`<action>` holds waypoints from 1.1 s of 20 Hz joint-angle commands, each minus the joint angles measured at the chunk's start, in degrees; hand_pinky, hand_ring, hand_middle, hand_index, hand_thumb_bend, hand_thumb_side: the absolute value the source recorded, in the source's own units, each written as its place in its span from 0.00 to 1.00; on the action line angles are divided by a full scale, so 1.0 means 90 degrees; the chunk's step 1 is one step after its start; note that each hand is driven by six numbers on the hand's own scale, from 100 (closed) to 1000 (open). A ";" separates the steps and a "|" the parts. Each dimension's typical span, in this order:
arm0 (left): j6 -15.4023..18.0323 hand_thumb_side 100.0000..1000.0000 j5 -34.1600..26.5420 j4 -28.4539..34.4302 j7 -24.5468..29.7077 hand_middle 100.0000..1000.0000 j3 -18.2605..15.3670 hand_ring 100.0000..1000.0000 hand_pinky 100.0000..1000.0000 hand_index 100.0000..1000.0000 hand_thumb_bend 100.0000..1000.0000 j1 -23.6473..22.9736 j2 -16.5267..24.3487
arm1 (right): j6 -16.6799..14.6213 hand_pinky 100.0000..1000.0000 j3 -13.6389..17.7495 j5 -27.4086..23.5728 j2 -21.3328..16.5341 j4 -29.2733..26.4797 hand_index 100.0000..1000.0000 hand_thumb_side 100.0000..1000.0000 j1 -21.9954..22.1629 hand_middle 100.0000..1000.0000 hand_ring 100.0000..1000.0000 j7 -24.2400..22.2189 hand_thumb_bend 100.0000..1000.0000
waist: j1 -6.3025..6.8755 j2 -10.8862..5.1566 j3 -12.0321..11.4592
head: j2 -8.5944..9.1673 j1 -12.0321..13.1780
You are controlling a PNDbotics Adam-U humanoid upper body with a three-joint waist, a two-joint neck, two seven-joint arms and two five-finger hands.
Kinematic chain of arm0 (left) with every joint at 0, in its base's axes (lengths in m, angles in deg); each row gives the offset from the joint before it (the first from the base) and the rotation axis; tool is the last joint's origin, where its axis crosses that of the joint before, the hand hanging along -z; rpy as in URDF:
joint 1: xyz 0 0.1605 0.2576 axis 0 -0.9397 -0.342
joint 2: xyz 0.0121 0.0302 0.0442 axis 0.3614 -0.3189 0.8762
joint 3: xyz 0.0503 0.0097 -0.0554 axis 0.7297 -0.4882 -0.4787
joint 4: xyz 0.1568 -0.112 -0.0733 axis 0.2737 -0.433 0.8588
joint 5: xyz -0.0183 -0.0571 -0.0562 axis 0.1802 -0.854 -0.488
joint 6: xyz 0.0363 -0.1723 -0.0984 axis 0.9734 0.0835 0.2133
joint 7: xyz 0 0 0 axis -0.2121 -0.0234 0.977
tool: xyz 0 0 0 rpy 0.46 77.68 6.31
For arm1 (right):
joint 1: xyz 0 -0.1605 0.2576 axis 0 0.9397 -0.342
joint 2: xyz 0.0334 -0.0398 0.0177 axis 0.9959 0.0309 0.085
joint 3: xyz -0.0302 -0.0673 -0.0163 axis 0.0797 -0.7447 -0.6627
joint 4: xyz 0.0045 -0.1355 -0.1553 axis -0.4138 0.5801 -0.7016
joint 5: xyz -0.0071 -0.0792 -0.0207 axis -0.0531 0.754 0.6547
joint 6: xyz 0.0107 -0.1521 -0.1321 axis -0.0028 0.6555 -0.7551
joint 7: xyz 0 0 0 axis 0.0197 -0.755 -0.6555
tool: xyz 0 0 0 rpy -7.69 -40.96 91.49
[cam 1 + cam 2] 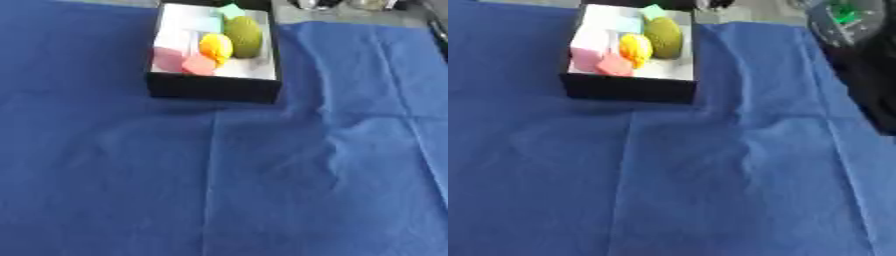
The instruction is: Pick up objects on the table and place them in the box.
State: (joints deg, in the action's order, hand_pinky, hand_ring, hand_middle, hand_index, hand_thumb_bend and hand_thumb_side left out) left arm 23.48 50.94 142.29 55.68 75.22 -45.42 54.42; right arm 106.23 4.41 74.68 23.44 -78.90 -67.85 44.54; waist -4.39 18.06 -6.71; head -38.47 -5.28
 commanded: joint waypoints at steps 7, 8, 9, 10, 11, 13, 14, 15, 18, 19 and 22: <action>0.0004 0.49 -0.0002 0.0122 0.0018 0.74 -0.0005 0.76 0.74 0.77 0.02 0.0207 0.0108 | -0.0424 0.81 0.0213 0.0779 0.0963 0.1617 0.73 0.00 -0.0099 0.65 0.76 0.1009 0.26 | 0.0056 -0.0203 -0.0116 | 0.0115 -0.0143; 0.0004 0.49 -0.0005 0.0119 0.0022 0.74 -0.0001 0.76 0.74 0.77 0.02 0.0214 0.0102 | -0.0455 0.81 0.0200 0.0795 0.1004 0.1676 0.74 0.00 -0.0078 0.67 0.77 0.1060 0.27 | 0.0056 -0.0197 -0.0117 | 0.0126 -0.0139; 0.0003 0.49 -0.0006 0.0116 0.0027 0.74 0.0003 0.76 0.74 0.77 0.02 0.0217 0.0097 | -0.0496 0.82 0.0187 0.0811 0.1033 0.1719 0.76 0.00 -0.0060 0.70 0.79 0.1085 0.29 | 0.0057 -0.0192 -0.0115 | 0.0130 -0.0133; 0.0003 0.49 -0.0006 0.0113 0.0029 0.74 0.0005 0.76 0.74 0.77 0.02 0.0216 0.0094 | -0.0569 0.87 0.0176 0.0827 0.1055 0.1735 0.83 0.02 -0.0046 0.77 0.86 0.1105 0.36 | 0.0057 -0.0190 -0.0112 | 0.0132 -0.0126; 0.0003 0.49 -0.0006 0.0109 0.0026 0.74 0.0003 0.76 0.74 0.77 0.02 0.0210 0.0092 | -0.0673 0.88 0.0174 0.0850 0.1069 0.1730 0.86 0.09 -0.0035 0.78 0.87 0.1136 0.40 | 0.0059 -0.0190 -0.0104 | 0.0130 -0.0119; 0.0016 0.48 -0.0008 0.0106 0.0001 0.74 -0.0005 0.76 0.74 0.77 0.02 0.0196 0.0089 | -0.0876 0.89 0.0178 0.0909 0.1063 0.1683 0.89 0.20 -0.0028 0.80 0.89 0.1203 0.49 | 0.0065 -0.0198 -0.0082 | 0.0118 -0.0103; 0.0022 0.48 -0.0007 0.0104 -0.0012 0.74 -0.0008 0.76 0.74 0.77 0.02 0.0184 0.0091 | -0.0944 0.90 0.0179 0.0955 0.1039 0.1629 0.90 0.22 -0.0033 0.81 0.89 0.1234 0.52 | 0.0068 -0.0208 -0.0065 | 0.0112 -0.0089; 0.0024 0.48 -0.0007 0.0096 -0.0024 0.74 -0.0014 0.76 0.74 0.77 0.02 0.0165 0.0094 | -0.0986 0.90 0.0182 0.1004 0.1009 0.1552 0.90 0.24 -0.0036 0.81 0.89 0.1261 0.57 | 0.0073 -0.0224 -0.0041 | 0.0093 -0.0067; 0.0025 0.48 0.0000 0.0071 -0.0066 0.74 -0.0041 0.76 0.74 0.77 0.02 0.0094 0.0096 | -0.0934 0.88 0.0234 0.0983 0.0850 0.1137 0.89 0.27 -0.0023 0.79 0.87 0.1520 0.54 | 0.0085 -0.0298 0.0048 | 0.0004 0.0002; 0.0027 0.48 0.0006 0.0067 -0.0080 0.74 -0.0048 0.76 0.74 0.77 0.03 0.0067 0.0095 | -0.0819 0.89 0.0246 0.0880 0.0750 0.0916 0.89 0.27 0.0014 0.79 0.87 0.1670 0.53 | 0.0090 -0.0325 0.0083 | -0.0028 0.0034; 0.0025 0.48 0.0030 0.0047 -0.0121 0.74 -0.0070 0.75 0.73 0.77 0.03 -0.0009 0.0097 | -0.0391 0.88 0.0307 0.0197 0.0375 0.0162 0.89 0.27 0.0224 0.76 0.84 0.1955 0.52 | 0.0099 -0.0407 0.0182 | -0.0121 0.0104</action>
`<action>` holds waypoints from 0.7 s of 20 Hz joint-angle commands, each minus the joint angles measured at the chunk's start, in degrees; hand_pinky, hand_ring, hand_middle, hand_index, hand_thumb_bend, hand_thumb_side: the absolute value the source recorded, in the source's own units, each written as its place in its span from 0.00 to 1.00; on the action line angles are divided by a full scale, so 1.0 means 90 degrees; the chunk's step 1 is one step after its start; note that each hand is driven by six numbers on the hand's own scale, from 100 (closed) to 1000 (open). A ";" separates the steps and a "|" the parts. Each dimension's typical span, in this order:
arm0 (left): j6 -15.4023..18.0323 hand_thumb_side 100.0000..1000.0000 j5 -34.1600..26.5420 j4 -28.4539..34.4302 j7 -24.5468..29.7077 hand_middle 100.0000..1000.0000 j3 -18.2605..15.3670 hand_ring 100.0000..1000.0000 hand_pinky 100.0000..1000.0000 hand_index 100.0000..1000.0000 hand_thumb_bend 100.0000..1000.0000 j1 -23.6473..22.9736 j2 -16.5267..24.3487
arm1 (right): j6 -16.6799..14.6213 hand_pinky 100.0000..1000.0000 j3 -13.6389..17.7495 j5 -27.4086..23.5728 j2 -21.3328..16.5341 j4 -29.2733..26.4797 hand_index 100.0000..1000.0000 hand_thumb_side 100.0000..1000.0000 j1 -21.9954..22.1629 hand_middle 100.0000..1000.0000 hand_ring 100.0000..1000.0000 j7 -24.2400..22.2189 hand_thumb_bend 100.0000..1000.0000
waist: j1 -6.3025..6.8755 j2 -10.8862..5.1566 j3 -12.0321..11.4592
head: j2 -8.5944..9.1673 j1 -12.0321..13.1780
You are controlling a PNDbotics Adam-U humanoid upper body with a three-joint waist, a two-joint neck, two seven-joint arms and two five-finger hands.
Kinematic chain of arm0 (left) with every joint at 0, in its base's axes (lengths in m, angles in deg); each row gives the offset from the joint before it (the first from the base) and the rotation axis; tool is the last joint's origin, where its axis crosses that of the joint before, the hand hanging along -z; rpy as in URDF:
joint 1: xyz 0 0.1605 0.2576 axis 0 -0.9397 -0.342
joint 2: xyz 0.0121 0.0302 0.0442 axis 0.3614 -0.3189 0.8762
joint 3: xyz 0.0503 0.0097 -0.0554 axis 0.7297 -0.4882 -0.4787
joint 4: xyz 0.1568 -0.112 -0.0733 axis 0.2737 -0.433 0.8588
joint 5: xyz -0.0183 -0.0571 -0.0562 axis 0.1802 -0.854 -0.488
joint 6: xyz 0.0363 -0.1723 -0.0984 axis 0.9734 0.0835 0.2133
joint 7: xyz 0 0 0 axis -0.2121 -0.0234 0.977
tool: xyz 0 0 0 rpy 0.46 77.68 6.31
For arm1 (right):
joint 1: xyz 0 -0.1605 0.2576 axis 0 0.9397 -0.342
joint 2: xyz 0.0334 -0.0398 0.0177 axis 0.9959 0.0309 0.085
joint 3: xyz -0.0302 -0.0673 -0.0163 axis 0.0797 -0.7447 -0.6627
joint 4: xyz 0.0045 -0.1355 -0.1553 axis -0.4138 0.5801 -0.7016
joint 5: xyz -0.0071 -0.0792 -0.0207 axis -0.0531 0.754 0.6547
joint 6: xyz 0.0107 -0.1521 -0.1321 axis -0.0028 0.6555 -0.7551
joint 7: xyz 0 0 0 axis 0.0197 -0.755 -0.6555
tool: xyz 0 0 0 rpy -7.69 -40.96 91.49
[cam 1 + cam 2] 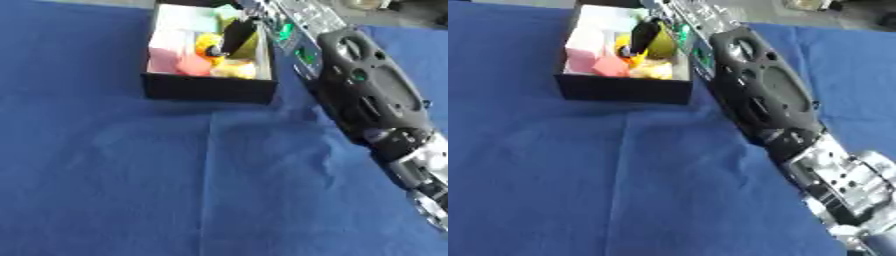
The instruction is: Pick up objects on the table and place them in the box.
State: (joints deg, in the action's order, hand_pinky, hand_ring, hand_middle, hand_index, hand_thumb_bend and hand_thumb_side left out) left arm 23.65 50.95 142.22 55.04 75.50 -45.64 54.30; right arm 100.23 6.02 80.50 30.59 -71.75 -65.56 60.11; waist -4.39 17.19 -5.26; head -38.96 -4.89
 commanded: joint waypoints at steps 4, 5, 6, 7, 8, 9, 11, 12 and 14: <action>0.0042 0.48 0.0018 0.0008 -0.0131 0.74 -0.0133 0.75 0.73 0.77 0.03 -0.0089 0.0114 | 0.1152 0.90 0.0390 -0.2079 -0.1119 -0.1914 0.89 0.32 0.0570 0.76 0.84 0.1007 0.35 | 0.0094 -0.0407 0.0185 | -0.0185 0.0195; 0.0048 0.48 0.0019 -0.0004 -0.0135 0.74 -0.0136 0.75 0.73 0.77 0.03 -0.0112 0.0112 | 0.1348 0.90 0.0498 -0.2519 -0.1287 -0.2252 0.89 0.34 0.0792 0.76 0.84 0.1308 0.27 | 0.0095 -0.0418 0.0212 | -0.0207 0.0224; 0.0050 0.48 0.0027 -0.0014 -0.0135 0.74 -0.0137 0.75 0.73 0.77 0.03 -0.0128 0.0106 | 0.1515 0.91 0.0583 -0.2940 -0.1430 -0.2549 0.89 0.37 0.0995 0.76 0.84 0.1602 0.15 | 0.0095 -0.0427 0.0228 | -0.0225 0.0241; 0.0052 0.48 0.0036 -0.0022 -0.0137 0.74 -0.0143 0.75 0.73 0.77 0.03 -0.0147 0.0101 | 0.1658 0.91 0.0690 -0.3389 -0.1549 -0.2791 0.88 0.39 0.1217 0.75 0.84 0.1902 0.03 | 0.0099 -0.0434 0.0249 | -0.0236 0.0262; 0.0054 0.49 0.0042 -0.0030 -0.0141 0.75 -0.0150 0.75 0.73 0.77 0.03 -0.0163 0.0099 | 0.1753 0.92 0.0808 -0.3941 -0.1653 -0.2967 0.89 0.40 0.1440 0.75 0.83 0.2211 0.00 | 0.0102 -0.0439 0.0271 | -0.0251 0.0281; 0.0055 0.49 0.0044 -0.0037 -0.0144 0.75 -0.0155 0.75 0.73 0.77 0.03 -0.0170 0.0097 | 0.1790 0.92 0.0914 -0.4549 -0.1768 -0.3097 0.89 0.40 0.1645 0.75 0.83 0.2569 0.00 | 0.0105 -0.0443 0.0291 | -0.0273 0.0300; 0.0061 0.49 0.0052 -0.0046 -0.0133 0.75 -0.0149 0.75 0.73 0.77 0.03 -0.0169 0.0090 | 0.1687 0.93 0.1095 -0.5627 -0.1983 -0.3290 0.89 0.37 0.2036 0.75 0.83 0.3434 0.04 | 0.0114 -0.0439 0.0315 | -0.0296 0.0324; 0.0063 0.49 0.0058 -0.0048 -0.0121 0.75 -0.0144 0.75 0.73 0.77 0.03 -0.0168 0.0086 | 0.1598 0.93 0.1174 -0.6041 -0.2060 -0.3365 0.89 0.37 0.2230 0.75 0.83 0.3872 0.04 | 0.0119 -0.0436 0.0319 | -0.0299 0.0327; 0.0069 0.49 0.0065 -0.0058 -0.0107 0.75 -0.0145 0.75 0.73 0.77 0.03 -0.0166 0.0071 | 0.1418 0.93 0.1343 -0.6634 -0.2151 -0.3479 0.91 0.34 0.2633 0.75 0.84 0.4620 0.16 | 0.0133 -0.0428 0.0333 | -0.0284 0.0340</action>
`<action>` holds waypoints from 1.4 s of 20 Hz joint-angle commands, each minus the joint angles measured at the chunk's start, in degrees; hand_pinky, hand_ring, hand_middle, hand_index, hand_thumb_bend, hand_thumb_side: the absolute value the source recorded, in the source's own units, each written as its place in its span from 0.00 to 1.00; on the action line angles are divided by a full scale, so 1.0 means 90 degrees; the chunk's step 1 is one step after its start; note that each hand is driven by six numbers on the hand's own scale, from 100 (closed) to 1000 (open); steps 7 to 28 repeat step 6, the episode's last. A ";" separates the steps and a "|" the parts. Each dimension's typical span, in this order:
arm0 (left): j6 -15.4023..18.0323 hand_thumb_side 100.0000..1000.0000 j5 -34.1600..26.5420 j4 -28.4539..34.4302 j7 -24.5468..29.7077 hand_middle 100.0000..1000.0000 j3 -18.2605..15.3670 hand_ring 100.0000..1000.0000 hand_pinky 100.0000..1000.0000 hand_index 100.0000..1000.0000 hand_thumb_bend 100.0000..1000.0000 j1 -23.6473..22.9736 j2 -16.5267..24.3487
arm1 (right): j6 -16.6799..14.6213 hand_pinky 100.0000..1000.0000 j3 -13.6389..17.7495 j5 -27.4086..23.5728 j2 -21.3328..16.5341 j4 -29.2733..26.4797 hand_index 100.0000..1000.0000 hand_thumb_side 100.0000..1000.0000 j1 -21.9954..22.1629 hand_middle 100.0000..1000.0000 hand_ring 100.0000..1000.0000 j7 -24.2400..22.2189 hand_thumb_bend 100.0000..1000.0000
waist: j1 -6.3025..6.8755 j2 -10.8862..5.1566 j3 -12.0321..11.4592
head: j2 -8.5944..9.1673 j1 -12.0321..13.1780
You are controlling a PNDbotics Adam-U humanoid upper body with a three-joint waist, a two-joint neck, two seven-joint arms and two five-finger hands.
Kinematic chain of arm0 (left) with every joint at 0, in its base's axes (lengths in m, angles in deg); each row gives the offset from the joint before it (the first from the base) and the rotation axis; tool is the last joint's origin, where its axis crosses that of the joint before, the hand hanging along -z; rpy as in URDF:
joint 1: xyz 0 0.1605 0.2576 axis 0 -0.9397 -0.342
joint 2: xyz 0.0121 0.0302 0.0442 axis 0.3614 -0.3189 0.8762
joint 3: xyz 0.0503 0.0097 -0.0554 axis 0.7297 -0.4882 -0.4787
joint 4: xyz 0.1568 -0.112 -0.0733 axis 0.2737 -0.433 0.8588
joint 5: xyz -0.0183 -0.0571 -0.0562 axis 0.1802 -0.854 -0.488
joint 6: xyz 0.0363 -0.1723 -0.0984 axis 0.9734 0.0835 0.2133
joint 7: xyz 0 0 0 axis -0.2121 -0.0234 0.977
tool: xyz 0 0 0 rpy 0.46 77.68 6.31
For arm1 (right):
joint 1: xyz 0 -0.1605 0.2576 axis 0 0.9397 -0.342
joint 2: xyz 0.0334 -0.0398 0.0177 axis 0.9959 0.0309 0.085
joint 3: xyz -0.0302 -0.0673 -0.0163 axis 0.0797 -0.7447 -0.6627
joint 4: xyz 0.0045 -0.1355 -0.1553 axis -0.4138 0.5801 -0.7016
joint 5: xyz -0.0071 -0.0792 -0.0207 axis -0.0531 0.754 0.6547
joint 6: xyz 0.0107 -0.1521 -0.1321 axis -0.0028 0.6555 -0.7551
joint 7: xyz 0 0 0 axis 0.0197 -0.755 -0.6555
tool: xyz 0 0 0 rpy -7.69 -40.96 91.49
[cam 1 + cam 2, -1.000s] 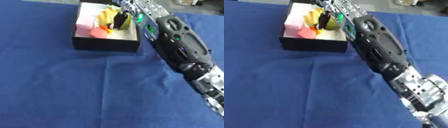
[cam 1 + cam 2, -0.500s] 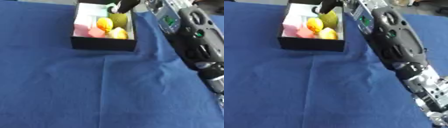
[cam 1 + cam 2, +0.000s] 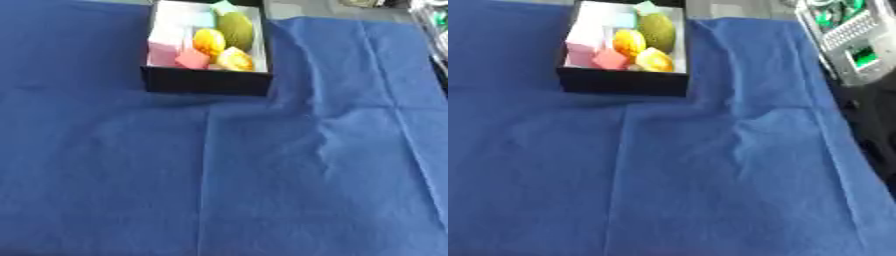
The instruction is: Pick up objects on the table and place them in the box.
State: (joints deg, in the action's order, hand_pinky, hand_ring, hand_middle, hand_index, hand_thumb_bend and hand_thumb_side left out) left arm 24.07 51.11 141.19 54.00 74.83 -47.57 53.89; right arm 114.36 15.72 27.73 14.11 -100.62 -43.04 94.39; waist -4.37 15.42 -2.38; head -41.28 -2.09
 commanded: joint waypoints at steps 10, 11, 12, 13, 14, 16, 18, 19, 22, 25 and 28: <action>0.0060 0.50 0.0030 0.0035 0.0025 0.75 -0.0078 0.75 0.73 0.78 0.02 0.0038 0.0071 | -0.0793 0.93 0.0730 -0.1462 -0.0323 -0.0671 0.90 0.25 0.1275 0.74 0.81 0.2109 0.23 | 0.0161 -0.0208 0.0034 | 0.0007 0.0041; 0.0060 0.50 0.0030 0.0035 0.0025 0.75 -0.0078 0.75 0.73 0.78 0.02 0.0038 0.0071 | -0.0793 0.93 0.0730 -0.1462 -0.0323 -0.0671 0.90 0.25 0.1275 0.74 0.81 0.2109 0.23 | 0.0161 -0.0208 0.0034 | 0.0007 0.0041; 0.0060 0.50 0.0030 0.0035 0.0025 0.75 -0.0078 0.75 0.73 0.78 0.02 0.0038 0.0071 | -0.0793 0.93 0.0730 -0.1462 -0.0323 -0.0671 0.90 0.25 0.1275 0.74 0.81 0.2109 0.23 | 0.0161 -0.0208 0.0034 | 0.0007 0.0041; 0.0060 0.50 0.0030 0.0035 0.0025 0.75 -0.0078 0.75 0.73 0.78 0.02 0.0038 0.0071 | -0.0793 0.93 0.0730 -0.1462 -0.0323 -0.0671 0.90 0.25 0.1275 0.74 0.81 0.2109 0.23 | 0.0161 -0.0208 0.0034 | 0.0007 0.0041; 0.0060 0.50 0.0030 0.0035 0.0025 0.75 -0.0078 0.75 0.73 0.78 0.02 0.0038 0.0071 | -0.0793 0.93 0.0730 -0.1462 -0.0323 -0.0671 0.90 0.25 0.1275 0.74 0.81 0.2109 0.23 | 0.0161 -0.0208 0.0034 | 0.0007 0.0041; 0.0060 0.50 0.0030 0.0035 0.0025 0.75 -0.0078 0.75 0.73 0.78 0.02 0.0038 0.0071 | -0.0793 0.93 0.0730 -0.1462 -0.0323 -0.0671 0.90 0.25 0.1275 0.74 0.81 0.2109 0.23 | 0.0161 -0.0208 0.0034 | 0.0007 0.0041; 0.0060 0.50 0.0030 0.0035 0.0025 0.75 -0.0078 0.75 0.73 0.78 0.02 0.0038 0.0071 | -0.0793 0.93 0.0730 -0.1462 -0.0323 -0.0671 0.90 0.25 0.1275 0.74 0.81 0.2109 0.23 | 0.0161 -0.0208 0.0034 | 0.0007 0.0041; 0.0060 0.50 0.0030 0.0035 0.0025 0.75 -0.0078 0.75 0.73 0.78 0.02 0.0038 0.0071 | -0.0793 0.93 0.0730 -0.1462 -0.0323 -0.0671 0.90 0.25 0.1275 0.74 0.81 0.2109 0.23 | 0.0161 -0.0208 0.0034 | 0.0007 0.0041; 0.0060 0.50 0.0030 0.0035 0.0025 0.75 -0.0078 0.75 0.73 0.78 0.02 0.0038 0.0071 | -0.0793 0.93 0.0730 -0.1462 -0.0323 -0.0671 0.90 0.25 0.1275 0.74 0.81 0.2109 0.23 | 0.0161 -0.0208 0.0034 | 0.0007 0.0041; 0.0060 0.50 0.0030 0.0035 0.0025 0.75 -0.0078 0.75 0.73 0.78 0.02 0.0038 0.0071 | -0.0793 0.93 0.0730 -0.1462 -0.0323 -0.0671 0.90 0.25 0.1275 0.74 0.81 0.2109 0.23 | 0.0161 -0.0208 0.0034 | 0.0007 0.0041; 0.0060 0.50 0.0030 0.0035 0.0025 0.75 -0.0078 0.75 0.73 0.78 0.02 0.0038 0.0071 | -0.0793 0.93 0.0730 -0.1462 -0.0323 -0.0671 0.90 0.25 0.1275 0.74 0.81 0.2109 0.23 | 0.0161 -0.0208 0.0034 | 0.0007 0.0041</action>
